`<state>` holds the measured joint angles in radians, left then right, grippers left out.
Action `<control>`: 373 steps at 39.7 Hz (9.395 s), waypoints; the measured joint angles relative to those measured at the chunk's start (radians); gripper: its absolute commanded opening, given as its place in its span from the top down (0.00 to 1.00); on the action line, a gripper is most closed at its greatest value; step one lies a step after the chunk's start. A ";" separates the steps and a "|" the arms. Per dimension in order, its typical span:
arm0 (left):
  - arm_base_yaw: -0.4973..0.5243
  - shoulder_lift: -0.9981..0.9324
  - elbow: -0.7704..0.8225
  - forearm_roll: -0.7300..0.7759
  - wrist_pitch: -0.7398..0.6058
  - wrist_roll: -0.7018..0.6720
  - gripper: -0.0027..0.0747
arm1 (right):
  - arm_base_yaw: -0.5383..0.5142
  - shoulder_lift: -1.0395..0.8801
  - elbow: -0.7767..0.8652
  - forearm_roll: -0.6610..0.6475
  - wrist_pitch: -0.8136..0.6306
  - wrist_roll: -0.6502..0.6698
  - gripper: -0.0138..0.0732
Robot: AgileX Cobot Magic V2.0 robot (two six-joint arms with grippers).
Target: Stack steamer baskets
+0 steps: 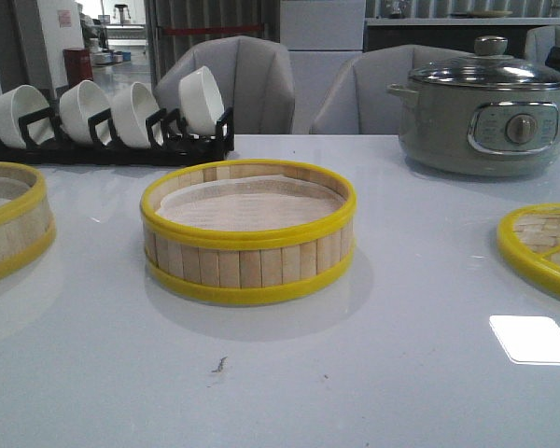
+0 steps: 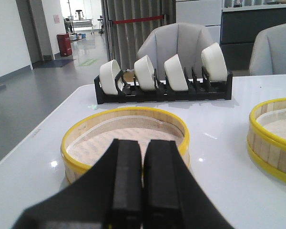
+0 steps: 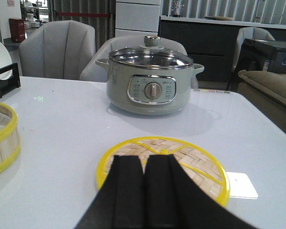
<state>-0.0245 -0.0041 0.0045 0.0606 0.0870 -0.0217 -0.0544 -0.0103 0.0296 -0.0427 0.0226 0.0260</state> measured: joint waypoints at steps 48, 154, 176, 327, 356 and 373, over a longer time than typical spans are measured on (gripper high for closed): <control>0.000 0.000 0.000 0.000 0.000 0.000 0.86 | 0.000 0.000 0.000 0.000 0.000 0.000 0.81; -0.087 0.903 -0.922 0.028 0.453 0.000 0.86 | 0.000 0.000 0.001 0.000 -0.023 0.000 0.81; -0.087 0.903 -0.922 0.028 0.453 0.000 0.86 | 0.000 0.102 -0.218 0.023 0.127 0.082 0.81; -0.112 1.920 -1.230 -0.104 0.351 0.022 0.57 | 0.000 0.803 -0.569 0.001 0.263 0.046 0.33; -0.143 1.859 -1.460 -0.187 0.490 0.022 0.86 | 0.000 0.803 -0.569 0.001 0.263 0.046 0.33; -0.484 1.855 -1.601 -0.186 0.589 0.022 0.86 | 0.000 0.803 -0.569 0.001 0.263 0.046 0.33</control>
<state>-0.5087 1.8510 -1.5965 -0.1255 0.6759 0.0000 -0.0544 0.7928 -0.5390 -0.0412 0.2856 0.0725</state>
